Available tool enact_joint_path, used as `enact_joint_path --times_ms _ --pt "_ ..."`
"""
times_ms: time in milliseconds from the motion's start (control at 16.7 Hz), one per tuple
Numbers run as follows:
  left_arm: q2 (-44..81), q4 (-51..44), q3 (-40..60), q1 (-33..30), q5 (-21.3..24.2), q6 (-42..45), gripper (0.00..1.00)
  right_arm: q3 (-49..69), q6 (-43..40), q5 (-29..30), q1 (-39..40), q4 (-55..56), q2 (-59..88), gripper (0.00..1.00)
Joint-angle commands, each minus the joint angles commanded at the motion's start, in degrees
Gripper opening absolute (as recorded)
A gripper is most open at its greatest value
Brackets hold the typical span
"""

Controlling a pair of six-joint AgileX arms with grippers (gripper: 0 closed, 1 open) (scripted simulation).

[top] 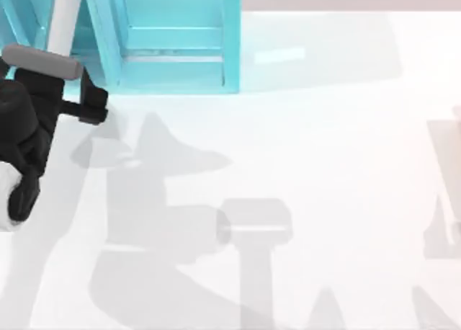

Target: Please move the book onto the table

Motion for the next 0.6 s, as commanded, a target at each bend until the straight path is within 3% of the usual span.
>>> enact_joint_path --times_ms 600 --pt "3.6 0.8 3.01 0.24 0.08 0.58 1.0 0.0 0.0 0.0 0.0 0.0 0.0 1.0"
